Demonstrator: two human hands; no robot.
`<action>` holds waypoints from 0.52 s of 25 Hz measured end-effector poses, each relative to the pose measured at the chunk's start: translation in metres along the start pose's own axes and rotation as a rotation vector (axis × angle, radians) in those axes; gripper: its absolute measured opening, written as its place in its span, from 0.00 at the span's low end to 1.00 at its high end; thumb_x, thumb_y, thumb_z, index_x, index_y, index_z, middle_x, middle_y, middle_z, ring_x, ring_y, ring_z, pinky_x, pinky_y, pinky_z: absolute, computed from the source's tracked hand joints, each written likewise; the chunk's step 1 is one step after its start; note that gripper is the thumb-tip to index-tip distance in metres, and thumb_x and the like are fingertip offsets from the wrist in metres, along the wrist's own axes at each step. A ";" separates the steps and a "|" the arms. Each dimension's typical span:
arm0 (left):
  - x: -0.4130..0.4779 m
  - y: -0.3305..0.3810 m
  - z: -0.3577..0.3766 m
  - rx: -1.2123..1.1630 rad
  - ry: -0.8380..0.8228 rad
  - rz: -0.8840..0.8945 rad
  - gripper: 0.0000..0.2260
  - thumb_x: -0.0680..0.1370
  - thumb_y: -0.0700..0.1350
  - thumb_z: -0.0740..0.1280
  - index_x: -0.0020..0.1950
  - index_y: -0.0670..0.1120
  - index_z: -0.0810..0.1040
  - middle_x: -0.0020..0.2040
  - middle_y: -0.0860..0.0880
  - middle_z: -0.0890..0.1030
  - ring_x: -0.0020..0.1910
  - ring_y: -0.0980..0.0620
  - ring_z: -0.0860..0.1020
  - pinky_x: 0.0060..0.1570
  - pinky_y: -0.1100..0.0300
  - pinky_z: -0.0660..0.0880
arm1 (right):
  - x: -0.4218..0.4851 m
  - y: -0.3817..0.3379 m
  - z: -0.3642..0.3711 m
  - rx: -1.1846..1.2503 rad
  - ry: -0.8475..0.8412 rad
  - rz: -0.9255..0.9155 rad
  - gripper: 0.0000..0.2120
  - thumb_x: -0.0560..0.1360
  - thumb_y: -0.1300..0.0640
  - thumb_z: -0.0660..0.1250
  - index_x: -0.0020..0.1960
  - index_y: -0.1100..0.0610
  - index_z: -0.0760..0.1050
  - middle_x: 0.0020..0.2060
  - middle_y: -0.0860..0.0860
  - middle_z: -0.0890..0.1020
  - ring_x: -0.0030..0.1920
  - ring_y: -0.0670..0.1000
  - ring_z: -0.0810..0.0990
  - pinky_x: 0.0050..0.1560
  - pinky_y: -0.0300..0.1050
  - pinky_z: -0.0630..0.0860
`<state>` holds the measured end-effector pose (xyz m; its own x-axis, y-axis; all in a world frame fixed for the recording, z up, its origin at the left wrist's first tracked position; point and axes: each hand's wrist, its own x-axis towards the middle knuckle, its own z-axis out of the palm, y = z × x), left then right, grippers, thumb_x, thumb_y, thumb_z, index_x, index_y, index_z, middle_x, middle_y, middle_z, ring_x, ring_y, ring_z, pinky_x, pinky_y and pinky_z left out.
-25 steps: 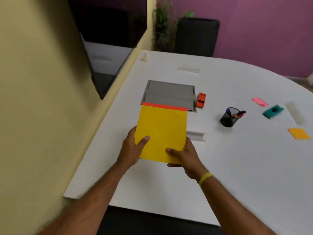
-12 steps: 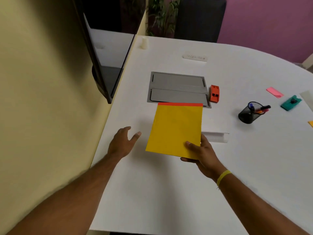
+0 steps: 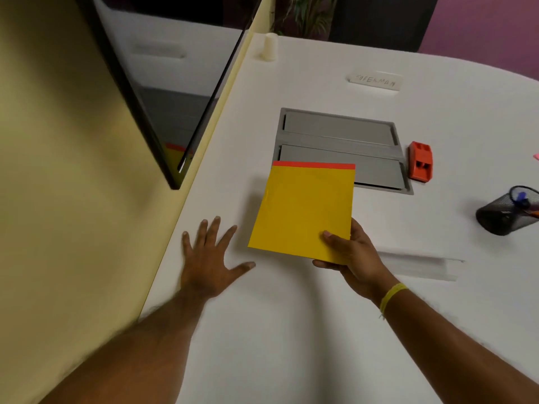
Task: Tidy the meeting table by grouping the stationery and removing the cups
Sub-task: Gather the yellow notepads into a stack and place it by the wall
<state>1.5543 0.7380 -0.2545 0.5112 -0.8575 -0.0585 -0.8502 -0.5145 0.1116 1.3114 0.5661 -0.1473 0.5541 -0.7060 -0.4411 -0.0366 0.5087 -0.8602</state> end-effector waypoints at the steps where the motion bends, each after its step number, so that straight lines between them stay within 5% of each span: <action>1: 0.002 -0.001 0.003 -0.009 0.029 0.007 0.43 0.69 0.80 0.47 0.79 0.60 0.53 0.81 0.48 0.52 0.80 0.44 0.49 0.73 0.32 0.49 | 0.018 0.001 0.005 0.007 -0.012 -0.004 0.25 0.78 0.63 0.66 0.72 0.51 0.66 0.63 0.52 0.77 0.56 0.60 0.80 0.38 0.51 0.82; 13: 0.004 -0.005 0.004 -0.078 0.062 -0.035 0.40 0.69 0.80 0.50 0.77 0.62 0.57 0.81 0.54 0.48 0.80 0.50 0.45 0.76 0.37 0.46 | 0.201 0.005 0.101 0.015 -0.122 0.042 0.24 0.79 0.65 0.65 0.72 0.55 0.64 0.62 0.55 0.75 0.51 0.60 0.80 0.35 0.52 0.84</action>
<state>1.5604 0.7369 -0.2590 0.5497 -0.8353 -0.0022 -0.8203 -0.5403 0.1877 1.5063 0.4764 -0.2142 0.6497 -0.6189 -0.4414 -0.0498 0.5447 -0.8371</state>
